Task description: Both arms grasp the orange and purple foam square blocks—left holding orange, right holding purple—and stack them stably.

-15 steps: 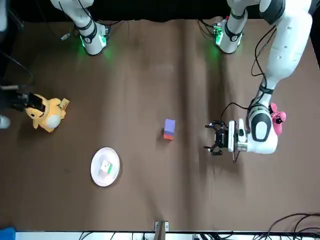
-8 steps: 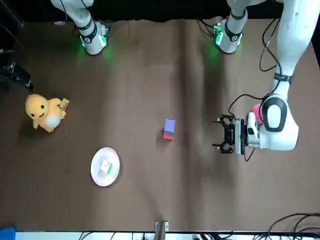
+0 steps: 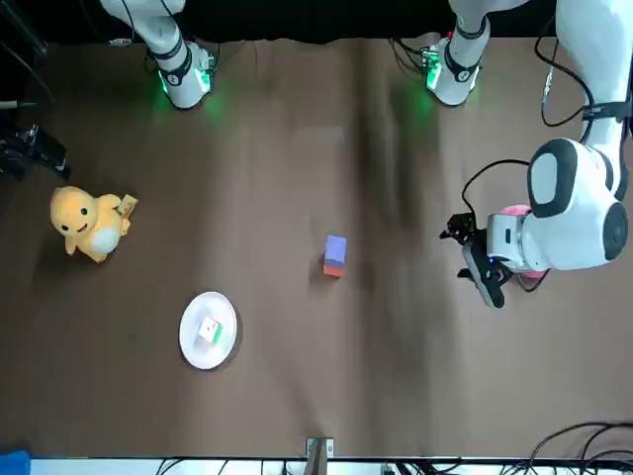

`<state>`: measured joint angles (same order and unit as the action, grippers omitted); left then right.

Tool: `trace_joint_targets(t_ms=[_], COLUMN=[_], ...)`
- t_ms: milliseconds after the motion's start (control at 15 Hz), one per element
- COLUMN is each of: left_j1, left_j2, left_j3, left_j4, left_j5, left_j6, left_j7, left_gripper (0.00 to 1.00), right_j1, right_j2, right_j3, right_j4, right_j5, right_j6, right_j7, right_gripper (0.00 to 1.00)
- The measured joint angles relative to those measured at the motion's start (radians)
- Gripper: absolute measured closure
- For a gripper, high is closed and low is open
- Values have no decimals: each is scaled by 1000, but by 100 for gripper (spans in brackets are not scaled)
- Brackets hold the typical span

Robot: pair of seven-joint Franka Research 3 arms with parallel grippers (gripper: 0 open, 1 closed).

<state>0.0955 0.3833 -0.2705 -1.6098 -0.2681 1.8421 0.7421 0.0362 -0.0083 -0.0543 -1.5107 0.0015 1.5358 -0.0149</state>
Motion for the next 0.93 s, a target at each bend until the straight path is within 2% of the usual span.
trace_joint_targets(t_ms=[133, 267, 400, 467, 600, 933], left_j1=[-10, -11, -8, -3, -4, -7], left_j2=[-6, -23, -54, -93, -134, -274], left_j3=[0, 1, 4, 5, 5, -4], left_j4=[8, 12, 13, 14, 14, 17], left_j5=[104, 165, 230, 269, 278, 279], left_j6=[0, -5, -54, -103, -159, -295], left_j7=[-130, -237, -356, -495, -631, -876], left_gripper=[0, 0, 0, 0, 0, 0], right_j1=[0, -4, -27, -49, -51, -51], right_j2=[0, -1, -2, -3, -4, -5], right_j3=[0, -4, -11, -17, -17, -14], right_j4=[-1, 0, 1, 1, 1, 1], right_j5=[1, 4, 18, 47, 57, 58], right_j6=[-3, -3, -3, -22, -58, -57], right_j7=[28, 45, 50, 50, 50, 50], right_gripper=[0, 0, 0, 0, 0, 0])
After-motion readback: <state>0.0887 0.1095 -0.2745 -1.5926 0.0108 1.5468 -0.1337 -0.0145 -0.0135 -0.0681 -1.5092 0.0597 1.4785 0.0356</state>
